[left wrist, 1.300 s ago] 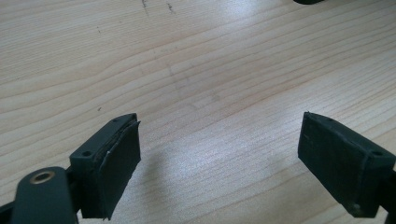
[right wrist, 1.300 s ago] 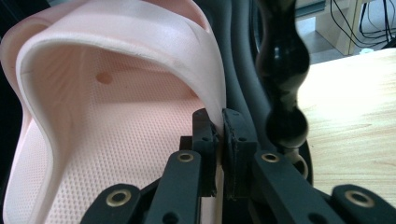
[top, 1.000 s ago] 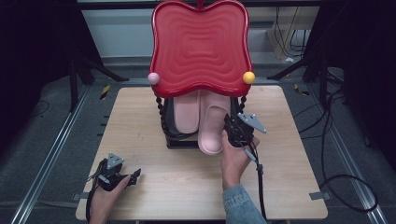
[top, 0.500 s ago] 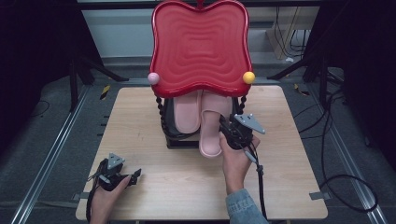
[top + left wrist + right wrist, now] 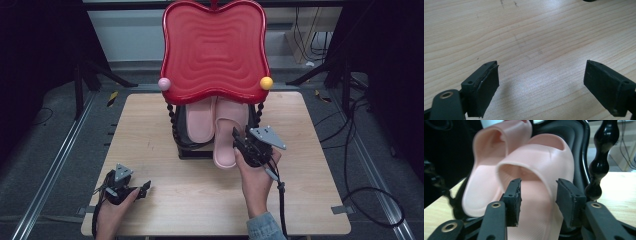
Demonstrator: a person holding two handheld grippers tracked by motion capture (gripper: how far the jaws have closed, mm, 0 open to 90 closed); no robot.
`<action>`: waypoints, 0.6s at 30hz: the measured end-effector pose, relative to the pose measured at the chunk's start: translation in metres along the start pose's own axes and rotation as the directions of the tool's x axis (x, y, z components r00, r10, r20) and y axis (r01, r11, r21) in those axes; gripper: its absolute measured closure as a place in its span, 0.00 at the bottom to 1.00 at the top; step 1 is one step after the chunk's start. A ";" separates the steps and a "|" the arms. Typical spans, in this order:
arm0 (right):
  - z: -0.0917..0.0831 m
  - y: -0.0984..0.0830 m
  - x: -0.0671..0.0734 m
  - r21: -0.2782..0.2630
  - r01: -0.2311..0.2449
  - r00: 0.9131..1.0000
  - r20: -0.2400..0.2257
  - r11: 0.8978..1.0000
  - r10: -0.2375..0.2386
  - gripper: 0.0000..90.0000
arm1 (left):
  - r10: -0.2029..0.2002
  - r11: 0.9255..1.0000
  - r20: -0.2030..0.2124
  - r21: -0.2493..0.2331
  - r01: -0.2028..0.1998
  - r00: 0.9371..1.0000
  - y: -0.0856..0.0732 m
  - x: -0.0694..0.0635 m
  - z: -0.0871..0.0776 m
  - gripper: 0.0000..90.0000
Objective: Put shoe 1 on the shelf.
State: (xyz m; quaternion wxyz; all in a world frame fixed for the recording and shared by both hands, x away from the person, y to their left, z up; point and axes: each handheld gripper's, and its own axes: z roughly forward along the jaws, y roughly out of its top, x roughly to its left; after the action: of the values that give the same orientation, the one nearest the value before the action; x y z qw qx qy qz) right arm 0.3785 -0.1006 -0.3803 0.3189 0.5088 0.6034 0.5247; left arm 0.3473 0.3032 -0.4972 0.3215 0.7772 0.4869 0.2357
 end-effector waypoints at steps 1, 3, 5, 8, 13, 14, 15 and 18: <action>-0.003 0.000 0.001 0.004 0.005 1.000 -0.012 1.000 -0.005 0.66 | 0.000 1.000 0.000 -0.002 0.000 1.000 0.000 0.000 0.000 0.14; -0.008 -0.002 0.002 0.013 0.023 0.999 -0.037 1.000 -0.022 0.70 | 0.000 1.000 -0.001 -0.003 0.000 1.000 0.000 0.000 0.000 0.14; -0.012 -0.005 0.003 0.029 0.041 0.997 -0.071 0.999 -0.038 0.75 | 0.000 1.000 -0.003 -0.002 0.000 1.000 0.000 0.000 -0.001 0.14; -0.017 -0.011 0.005 0.061 0.054 0.991 -0.129 0.997 -0.046 0.82 | -0.002 1.000 -0.004 -0.001 0.002 1.000 0.000 0.001 -0.001 0.14; -0.020 -0.024 0.013 0.125 0.114 0.972 -0.219 0.986 -0.085 0.92 | 0.002 1.000 -0.003 -0.002 -0.002 1.000 0.000 0.000 -0.001 0.14; -0.020 -0.027 0.015 0.134 0.125 0.968 -0.233 0.983 -0.091 0.93 | 0.000 1.000 -0.003 -0.004 0.000 1.000 0.000 0.000 -0.001 0.14; -0.021 -0.029 0.016 0.147 0.137 0.964 -0.250 0.980 -0.097 0.93 | 0.001 1.000 -0.003 -0.003 -0.001 1.000 0.000 0.000 -0.001 0.14; -0.024 -0.038 0.022 0.175 0.166 0.949 -0.297 0.970 -0.108 0.95 | -0.001 1.000 -0.007 -0.005 0.001 1.000 0.000 0.001 -0.002 0.14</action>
State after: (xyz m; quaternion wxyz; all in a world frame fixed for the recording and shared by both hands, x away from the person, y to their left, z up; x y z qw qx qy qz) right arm 0.3393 -0.0845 -0.4073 0.2122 0.4138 0.7262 0.5063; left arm 0.3464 0.3047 -0.4960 0.3219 0.7753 0.4878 0.2393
